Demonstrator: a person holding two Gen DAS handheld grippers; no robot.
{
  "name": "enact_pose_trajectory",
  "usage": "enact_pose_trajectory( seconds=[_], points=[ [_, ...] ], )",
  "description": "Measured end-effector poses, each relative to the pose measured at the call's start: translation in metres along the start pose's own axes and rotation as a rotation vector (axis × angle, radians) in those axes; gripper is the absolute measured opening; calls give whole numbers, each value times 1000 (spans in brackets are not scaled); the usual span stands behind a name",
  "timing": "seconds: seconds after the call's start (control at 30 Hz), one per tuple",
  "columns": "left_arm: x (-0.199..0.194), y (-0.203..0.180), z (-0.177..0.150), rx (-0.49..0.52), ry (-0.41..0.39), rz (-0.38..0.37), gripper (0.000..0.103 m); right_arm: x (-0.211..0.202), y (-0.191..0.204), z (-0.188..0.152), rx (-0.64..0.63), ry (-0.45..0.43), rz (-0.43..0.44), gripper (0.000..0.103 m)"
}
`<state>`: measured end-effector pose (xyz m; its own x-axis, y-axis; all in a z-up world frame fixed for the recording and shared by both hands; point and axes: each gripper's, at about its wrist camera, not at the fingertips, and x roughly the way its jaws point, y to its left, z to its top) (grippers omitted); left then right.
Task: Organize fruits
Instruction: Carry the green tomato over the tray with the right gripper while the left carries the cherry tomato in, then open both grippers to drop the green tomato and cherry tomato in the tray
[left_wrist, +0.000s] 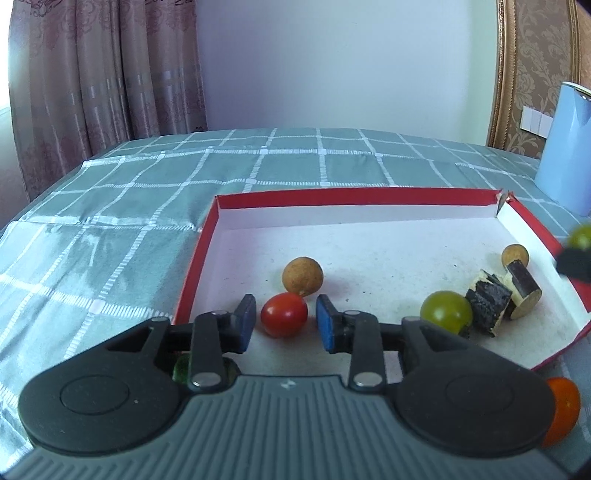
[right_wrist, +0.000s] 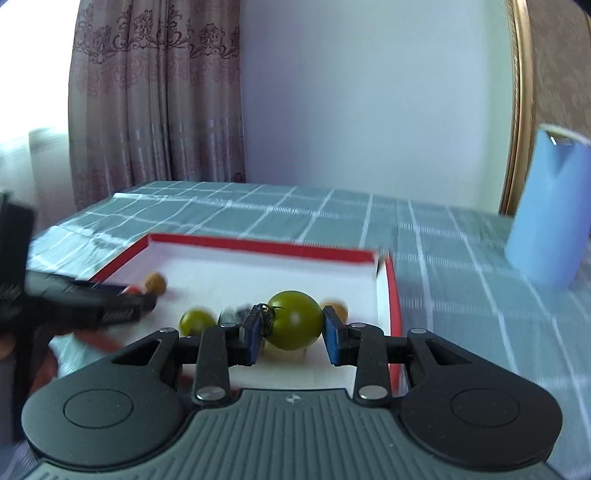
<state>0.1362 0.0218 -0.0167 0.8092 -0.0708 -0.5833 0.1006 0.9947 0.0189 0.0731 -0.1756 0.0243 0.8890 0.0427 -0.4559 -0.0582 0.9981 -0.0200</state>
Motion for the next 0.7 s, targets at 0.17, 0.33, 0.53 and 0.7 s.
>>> enact_pose_trajectory(
  seconds=[0.17,0.33,0.53,0.7],
  points=[
    [2,3,0,-7,-2,1,41,30,10,17,-36,9,-29,33],
    [1,2,0,-5,-3,3,42,57,18,26,-50,52,-32,33],
    [2,1,0,-2,-5,11,48,90,23,30,-50,141,-15,33],
    [1,0,-1,8,-7,9,57,107,32,25,-73,200,-7,33]
  ],
)
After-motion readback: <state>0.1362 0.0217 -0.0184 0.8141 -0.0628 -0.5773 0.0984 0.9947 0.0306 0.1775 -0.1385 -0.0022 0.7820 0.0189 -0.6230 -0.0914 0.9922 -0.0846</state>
